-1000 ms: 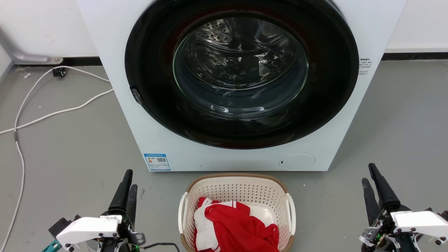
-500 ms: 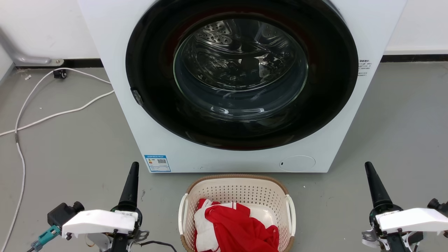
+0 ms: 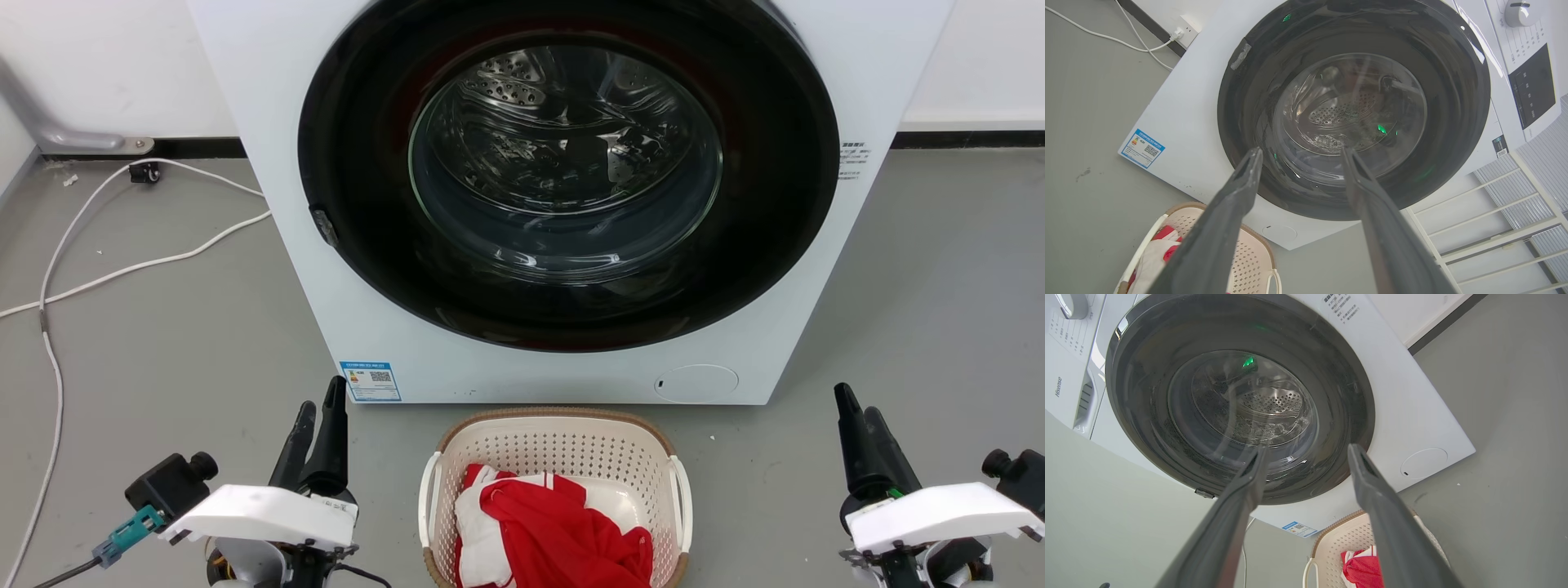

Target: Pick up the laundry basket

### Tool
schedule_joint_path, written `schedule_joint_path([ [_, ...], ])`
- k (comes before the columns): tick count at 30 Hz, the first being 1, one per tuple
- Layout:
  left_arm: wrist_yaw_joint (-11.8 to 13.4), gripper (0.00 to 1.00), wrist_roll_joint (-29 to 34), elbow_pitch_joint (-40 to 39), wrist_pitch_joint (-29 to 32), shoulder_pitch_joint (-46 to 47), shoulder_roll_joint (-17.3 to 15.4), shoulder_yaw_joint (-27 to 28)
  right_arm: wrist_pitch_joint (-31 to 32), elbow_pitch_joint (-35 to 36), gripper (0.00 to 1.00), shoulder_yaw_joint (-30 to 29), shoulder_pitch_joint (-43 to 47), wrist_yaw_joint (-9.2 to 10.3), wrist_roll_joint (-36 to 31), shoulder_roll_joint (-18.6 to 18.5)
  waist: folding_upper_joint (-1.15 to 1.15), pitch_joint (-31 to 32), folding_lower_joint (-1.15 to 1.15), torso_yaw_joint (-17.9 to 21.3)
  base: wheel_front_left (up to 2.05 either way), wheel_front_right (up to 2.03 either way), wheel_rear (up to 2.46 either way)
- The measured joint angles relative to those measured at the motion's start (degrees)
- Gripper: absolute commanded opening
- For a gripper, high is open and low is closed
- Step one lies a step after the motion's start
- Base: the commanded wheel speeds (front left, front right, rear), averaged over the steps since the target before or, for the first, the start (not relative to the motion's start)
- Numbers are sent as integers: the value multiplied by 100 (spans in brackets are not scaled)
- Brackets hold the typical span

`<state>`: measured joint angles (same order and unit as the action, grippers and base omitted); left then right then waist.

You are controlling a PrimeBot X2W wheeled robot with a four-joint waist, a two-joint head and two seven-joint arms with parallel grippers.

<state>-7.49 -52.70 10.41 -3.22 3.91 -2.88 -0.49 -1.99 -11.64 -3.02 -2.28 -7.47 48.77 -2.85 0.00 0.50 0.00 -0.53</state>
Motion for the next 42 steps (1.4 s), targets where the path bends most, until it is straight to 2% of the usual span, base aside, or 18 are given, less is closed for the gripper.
schedule_joint_path([
  [17,0,100,1414,124,-307,109,-69,-179,-130,44,100,79,-41,-1,-1617,0,0,-19,0,-47,0,0,0],
  [42,147,100,2997,343,-668,280,-137,-323,-203,100,100,98,-14,-2,-3210,-1,0,40,0,-11,0,0,0],
])
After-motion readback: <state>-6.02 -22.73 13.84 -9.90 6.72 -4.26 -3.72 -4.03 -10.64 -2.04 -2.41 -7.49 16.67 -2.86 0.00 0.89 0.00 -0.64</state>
